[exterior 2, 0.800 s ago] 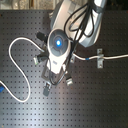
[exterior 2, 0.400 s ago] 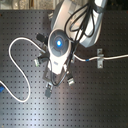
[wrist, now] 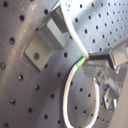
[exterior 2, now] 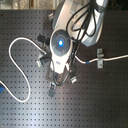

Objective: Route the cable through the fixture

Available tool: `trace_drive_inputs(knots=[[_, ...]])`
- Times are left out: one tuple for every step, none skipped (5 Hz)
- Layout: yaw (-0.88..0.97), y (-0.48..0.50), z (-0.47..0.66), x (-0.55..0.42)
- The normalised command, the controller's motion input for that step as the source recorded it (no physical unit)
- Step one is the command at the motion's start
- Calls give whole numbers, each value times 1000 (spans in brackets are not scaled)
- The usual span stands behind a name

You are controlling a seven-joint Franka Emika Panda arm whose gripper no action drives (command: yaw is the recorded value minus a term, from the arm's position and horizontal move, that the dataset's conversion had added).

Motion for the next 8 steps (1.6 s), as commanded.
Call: trace_drive_inputs(knots=[[-374, -77, 1, -26], [-234, 0, -8, 145], [-94, -58, -7, 331], [-106, -59, -4, 249], [-157, -19, 0, -2], [-109, 8, 61, -84], [0, 61, 379, -122], [0, 75, 493, -169]])
